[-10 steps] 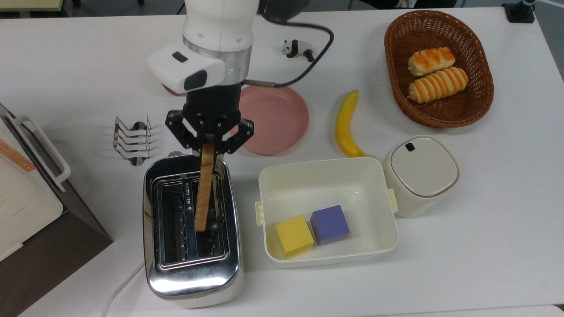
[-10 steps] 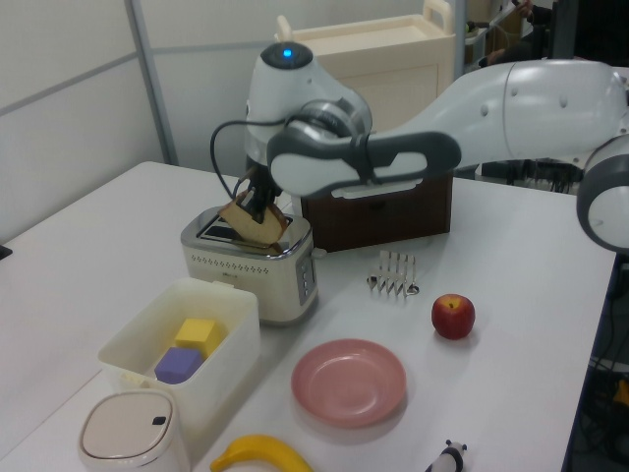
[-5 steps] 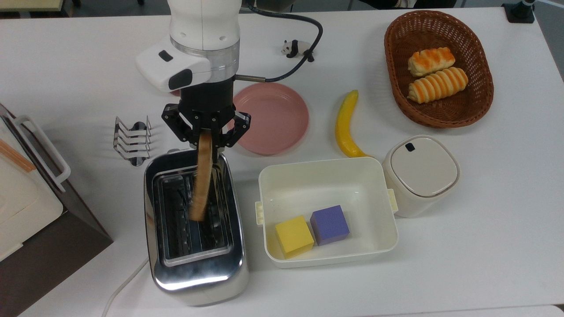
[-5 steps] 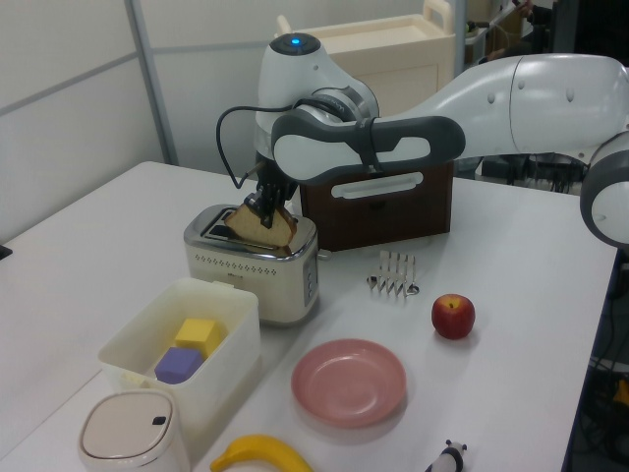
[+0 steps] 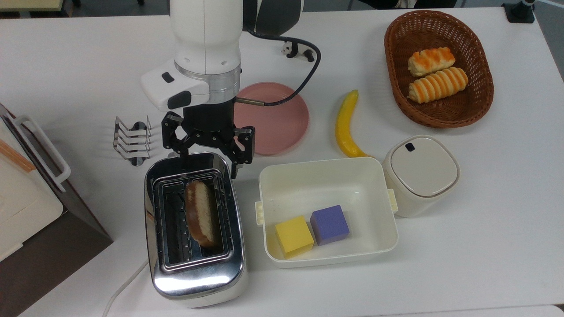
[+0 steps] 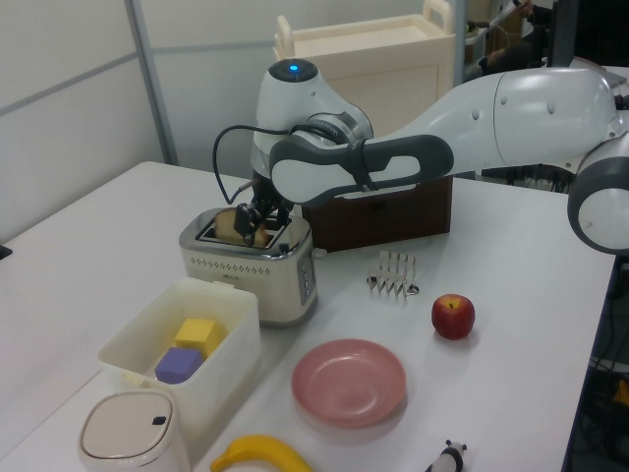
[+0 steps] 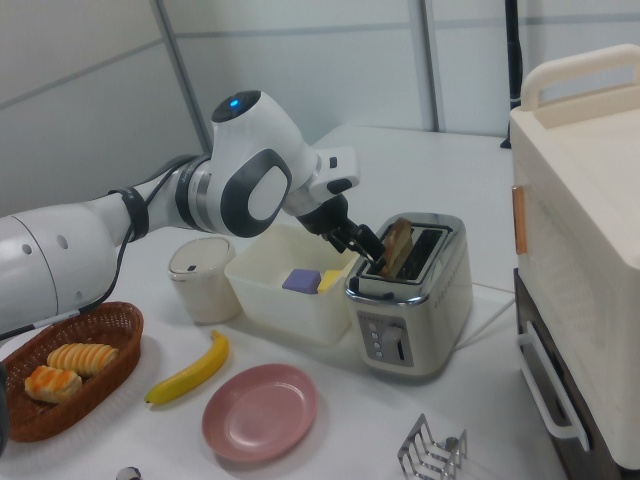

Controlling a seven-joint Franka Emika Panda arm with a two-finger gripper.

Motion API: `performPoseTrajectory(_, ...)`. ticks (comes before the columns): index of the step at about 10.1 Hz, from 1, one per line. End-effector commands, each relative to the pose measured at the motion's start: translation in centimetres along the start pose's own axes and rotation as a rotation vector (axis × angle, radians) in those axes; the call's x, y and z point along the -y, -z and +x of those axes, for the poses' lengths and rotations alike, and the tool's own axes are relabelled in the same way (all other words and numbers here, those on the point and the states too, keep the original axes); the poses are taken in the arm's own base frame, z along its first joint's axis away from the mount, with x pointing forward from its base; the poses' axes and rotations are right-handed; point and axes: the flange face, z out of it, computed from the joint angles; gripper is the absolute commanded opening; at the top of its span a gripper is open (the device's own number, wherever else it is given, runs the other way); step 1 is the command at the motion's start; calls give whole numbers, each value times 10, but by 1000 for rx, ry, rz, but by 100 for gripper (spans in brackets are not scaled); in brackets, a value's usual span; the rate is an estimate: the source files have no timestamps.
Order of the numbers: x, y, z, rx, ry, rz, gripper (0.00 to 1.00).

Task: Put the bread in the toaster

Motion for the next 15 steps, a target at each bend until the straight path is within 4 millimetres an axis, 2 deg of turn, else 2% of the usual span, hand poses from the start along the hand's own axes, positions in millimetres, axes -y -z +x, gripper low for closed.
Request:
performPoseTrajectory(1,0,19,8,-64,-34,18,100)
performPoseTrajectory(3,-1,24,9,-74,-53,21,100)
performPoseTrajectory(4,-3,33,10,-83,-66,23,100)
performPoseTrajectory(5,-4,58,11,-101,-103,36,100)
performPoseTrajectory(7,-15,101,-11,-12,-140,14,100)
performPoseTrajectory(8,-20,116,-30,104,-118,-13,100)
performPoseTrajectory(10,-30,136,-55,216,-63,-33,100)
performPoseTrajectory(13,-31,122,-95,315,-19,-41,100)
performPoseTrajectory(14,-24,121,-103,329,-12,-40,100)
performPoseTrajectory(15,-32,125,-102,319,-26,-41,100)
